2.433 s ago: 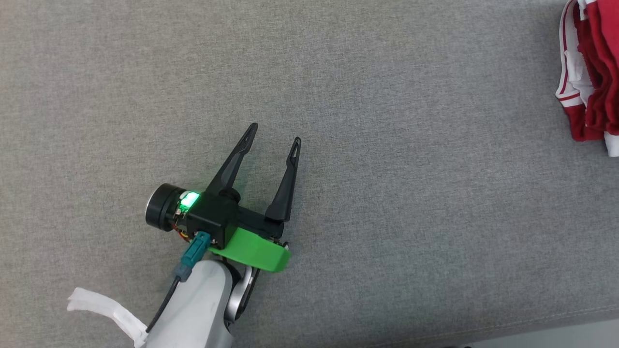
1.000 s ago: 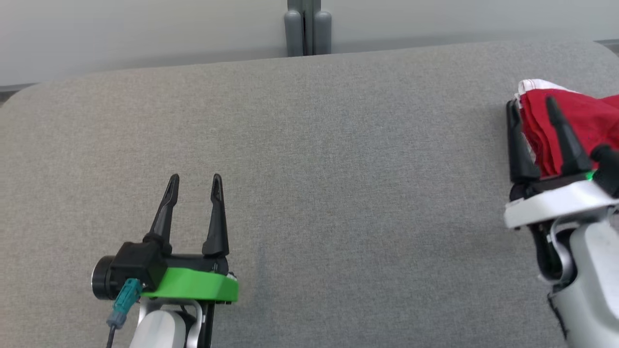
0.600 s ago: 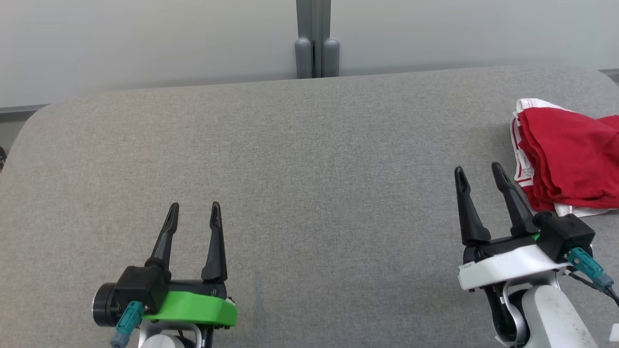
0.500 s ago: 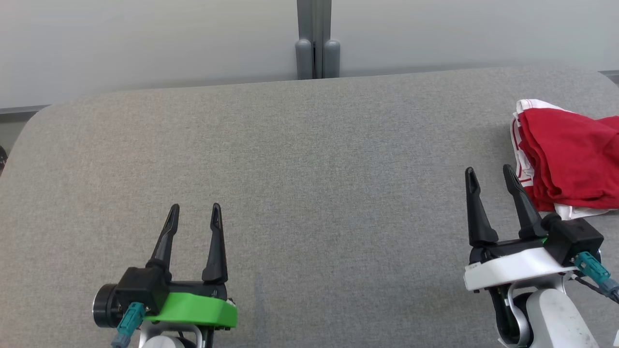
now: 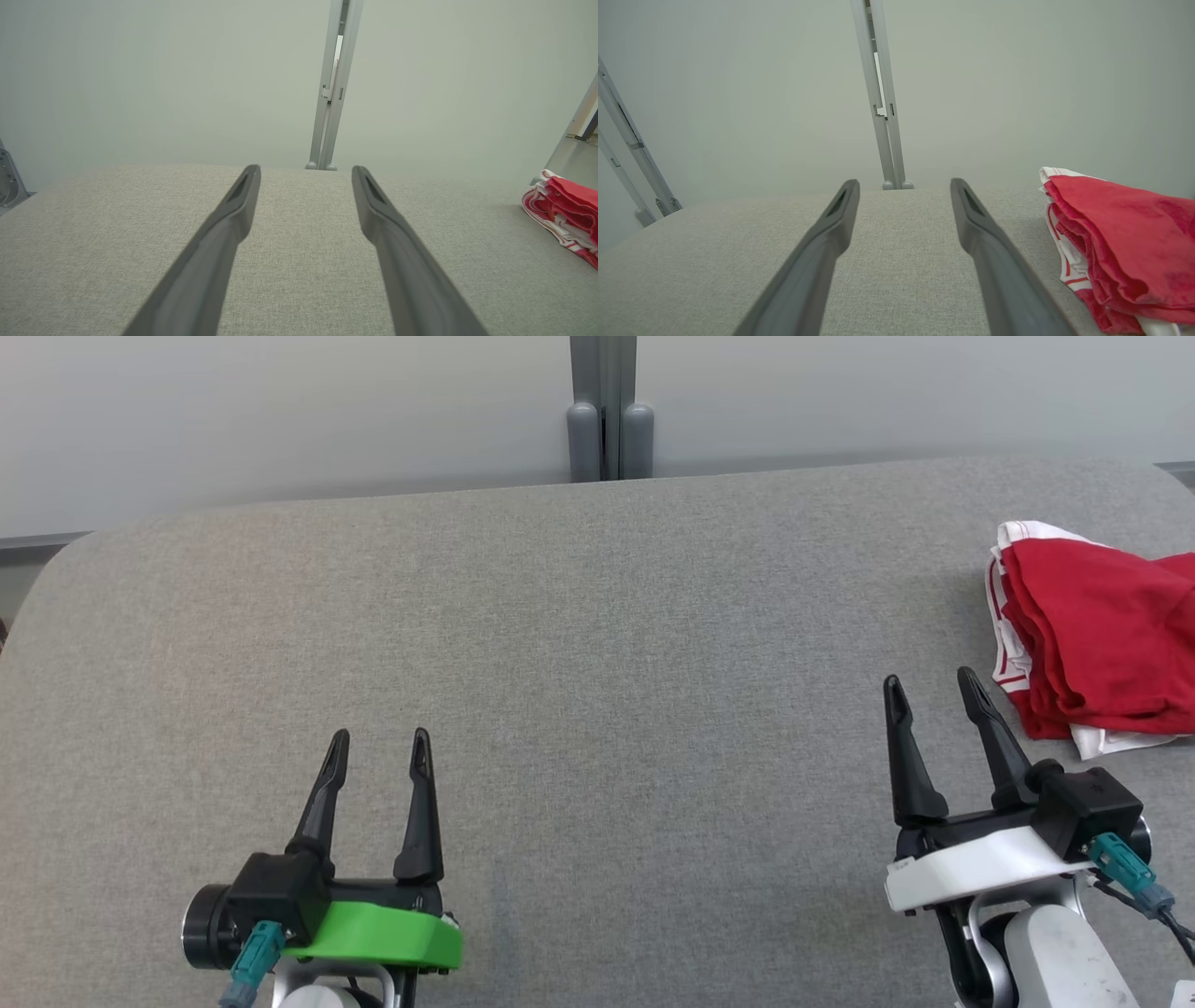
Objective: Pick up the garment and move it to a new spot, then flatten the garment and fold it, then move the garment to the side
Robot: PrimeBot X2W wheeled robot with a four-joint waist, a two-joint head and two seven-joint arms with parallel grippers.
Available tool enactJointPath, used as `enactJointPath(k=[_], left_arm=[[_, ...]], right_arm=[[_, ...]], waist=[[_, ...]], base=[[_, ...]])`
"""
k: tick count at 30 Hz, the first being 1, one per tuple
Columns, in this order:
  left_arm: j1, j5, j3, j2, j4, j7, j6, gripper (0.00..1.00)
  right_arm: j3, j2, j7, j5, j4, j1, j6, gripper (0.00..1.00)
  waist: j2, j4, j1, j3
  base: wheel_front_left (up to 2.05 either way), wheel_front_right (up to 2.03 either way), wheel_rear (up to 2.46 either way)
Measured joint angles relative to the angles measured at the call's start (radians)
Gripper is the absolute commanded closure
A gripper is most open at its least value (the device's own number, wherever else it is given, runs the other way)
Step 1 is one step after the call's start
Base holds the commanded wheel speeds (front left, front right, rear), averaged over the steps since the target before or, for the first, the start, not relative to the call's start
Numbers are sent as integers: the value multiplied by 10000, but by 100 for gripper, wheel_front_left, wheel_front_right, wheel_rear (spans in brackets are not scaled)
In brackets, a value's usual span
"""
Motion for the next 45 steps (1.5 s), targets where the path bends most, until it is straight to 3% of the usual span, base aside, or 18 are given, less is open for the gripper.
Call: enactJointPath(k=[5,21,40,41,45], left_arm=[[-2,111,-17,0,69,2,56,0],[11,-337,268,0,-35,0,-441,0],[105,-510,320,0,-75,0,-518,0],[108,-527,322,-2,-40,4,-518,100],[166,-614,290,-12,291,61,-518,100]], right_arm=[[79,6,0,10,48,-4,0,0],[222,8,0,77,75,-20,0,0],[336,8,0,178,82,-50,0,0],[339,10,0,176,107,-34,0,100],[374,35,21,230,410,205,0,100]], waist=[[0,-42,0,10],[0,-72,0,16],[0,-59,0,51],[0,-58,0,50],[0,-58,0,47]], base=[[0,0,0],[0,0,0],[0,0,0],[0,0,0],[0,0,0]])
